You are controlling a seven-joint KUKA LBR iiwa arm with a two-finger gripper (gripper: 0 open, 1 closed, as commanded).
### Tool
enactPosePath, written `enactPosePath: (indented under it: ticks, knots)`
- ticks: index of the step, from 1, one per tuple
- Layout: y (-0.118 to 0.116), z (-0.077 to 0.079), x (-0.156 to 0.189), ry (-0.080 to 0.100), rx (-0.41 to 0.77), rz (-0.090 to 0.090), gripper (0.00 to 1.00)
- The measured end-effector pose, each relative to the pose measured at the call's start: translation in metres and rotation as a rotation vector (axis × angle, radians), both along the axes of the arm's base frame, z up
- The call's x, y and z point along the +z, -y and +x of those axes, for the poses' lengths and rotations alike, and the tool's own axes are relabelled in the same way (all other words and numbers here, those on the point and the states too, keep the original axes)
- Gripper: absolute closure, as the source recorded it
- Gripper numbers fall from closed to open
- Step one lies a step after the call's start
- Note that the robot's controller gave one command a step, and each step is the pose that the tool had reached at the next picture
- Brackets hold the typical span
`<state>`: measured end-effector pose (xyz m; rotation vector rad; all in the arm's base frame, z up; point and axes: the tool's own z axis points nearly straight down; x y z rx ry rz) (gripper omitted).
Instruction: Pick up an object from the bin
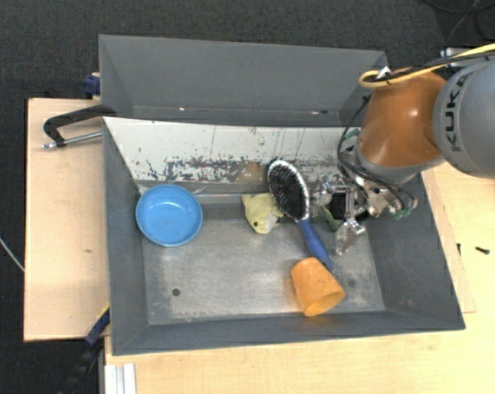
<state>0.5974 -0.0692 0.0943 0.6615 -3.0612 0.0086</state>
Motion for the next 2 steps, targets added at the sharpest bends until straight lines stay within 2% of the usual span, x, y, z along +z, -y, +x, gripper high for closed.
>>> enactPosePath:
  ticks: [2]
  knots:
    - [-0.0006, 0.0011, -0.0006, 0.007, -0.006, 0.001, 0.0]
